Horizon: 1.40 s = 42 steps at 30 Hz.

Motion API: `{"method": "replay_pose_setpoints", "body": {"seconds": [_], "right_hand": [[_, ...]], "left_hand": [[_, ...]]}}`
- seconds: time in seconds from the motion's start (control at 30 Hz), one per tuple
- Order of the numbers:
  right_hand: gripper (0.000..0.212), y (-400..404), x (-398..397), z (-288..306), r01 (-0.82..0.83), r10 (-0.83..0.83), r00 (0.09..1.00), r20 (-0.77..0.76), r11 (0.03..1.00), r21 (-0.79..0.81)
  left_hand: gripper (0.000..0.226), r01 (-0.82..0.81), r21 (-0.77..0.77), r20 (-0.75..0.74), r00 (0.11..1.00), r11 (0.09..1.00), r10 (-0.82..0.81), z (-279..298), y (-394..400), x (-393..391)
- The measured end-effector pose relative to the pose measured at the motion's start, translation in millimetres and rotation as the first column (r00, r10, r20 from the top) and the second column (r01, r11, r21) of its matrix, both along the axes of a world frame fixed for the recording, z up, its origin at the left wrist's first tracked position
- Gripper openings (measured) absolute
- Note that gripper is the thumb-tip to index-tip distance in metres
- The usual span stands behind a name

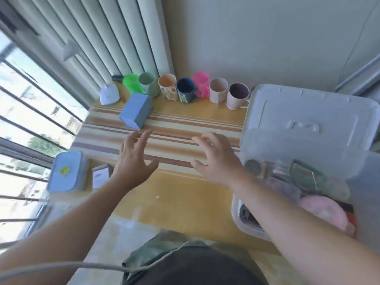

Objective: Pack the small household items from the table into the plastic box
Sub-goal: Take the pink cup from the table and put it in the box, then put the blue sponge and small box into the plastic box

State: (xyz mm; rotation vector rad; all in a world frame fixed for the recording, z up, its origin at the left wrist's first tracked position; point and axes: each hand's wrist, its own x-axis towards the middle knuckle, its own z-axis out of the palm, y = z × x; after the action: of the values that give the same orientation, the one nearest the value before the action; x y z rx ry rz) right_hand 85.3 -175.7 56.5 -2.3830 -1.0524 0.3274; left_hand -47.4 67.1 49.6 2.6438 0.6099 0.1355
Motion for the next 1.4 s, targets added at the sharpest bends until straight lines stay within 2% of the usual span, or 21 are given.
{"method": "replay_pose_setpoints", "body": {"seconds": [0.13,0.3,0.4,0.53,0.63,0.83,0.97,1.1,1.2,1.27,1.4], "right_hand": [[0.065,101.8,-31.3,-14.4,-0.103,0.099,0.994,-0.052,0.992,-0.079],[0.069,200.9,-81.8,-43.1,-0.292,0.265,0.954,-0.141,0.93,-0.224],[0.085,252.0,-109.3,-64.6,-0.394,0.354,0.916,-0.187,0.879,-0.269],[0.12,304.1,-133.6,-104.3,-0.47,0.43,0.883,-0.191,0.81,-0.35],[0.13,324.0,-142.0,-134.9,-0.498,0.466,0.865,-0.185,0.758,-0.42],[0.12,324.2,-138.8,-146.0,-0.469,0.381,0.878,-0.289,0.805,-0.364],[0.123,287.8,-111.7,-132.7,-0.31,0.223,0.939,-0.264,0.879,-0.362],[0.126,239.4,-82.7,-124.1,-0.181,0.086,0.969,-0.232,0.886,-0.427],[0.126,211.3,-73.2,-120.0,-0.106,0.015,0.979,-0.202,0.889,-0.445],[0.126,196.0,-71.0,-119.9,-0.056,-0.029,0.982,-0.184,0.895,-0.442],[0.125,172.5,-68.3,-125.7,0.031,-0.11,0.979,-0.172,0.913,-0.407]], "left_hand": [[0.088,-0.146,-0.031,-0.193,0.972,0.989,0.138,-17.6,86.7,-60.8],[0.083,-0.202,0.012,-0.31,0.93,0.979,0.196,-39.6,168.2,-118.8],[0.086,-0.281,0.014,-0.379,0.887,0.96,0.265,-47.0,204.5,-140.6],[0.091,-0.15,0.055,-0.433,0.887,0.987,0.159,-62.9,227.1,-156.5],[0.09,-0.055,0.062,-0.438,0.896,0.997,0.076,-75.2,223.3,-163.7],[0.094,-0.282,0.034,-0.412,0.87,0.959,0.27,-90.0,244.3,-172.8],[0.114,-0.486,0.003,-0.472,0.77,0.874,0.43,-100.4,275.5,-160.6],[0.135,-0.558,0.004,-0.604,0.66,0.83,0.447,-115.4,294.3,-135.0],[0.137,-0.607,0.031,-0.639,0.599,0.794,0.483,-120.6,296.5,-118.4],[0.135,-0.609,0.031,-0.639,0.597,0.793,0.484,-119.2,290.9,-107.7],[0.132,-0.425,0.008,-0.597,0.724,0.905,0.345,-115.1,262.0,-75.3]]}}
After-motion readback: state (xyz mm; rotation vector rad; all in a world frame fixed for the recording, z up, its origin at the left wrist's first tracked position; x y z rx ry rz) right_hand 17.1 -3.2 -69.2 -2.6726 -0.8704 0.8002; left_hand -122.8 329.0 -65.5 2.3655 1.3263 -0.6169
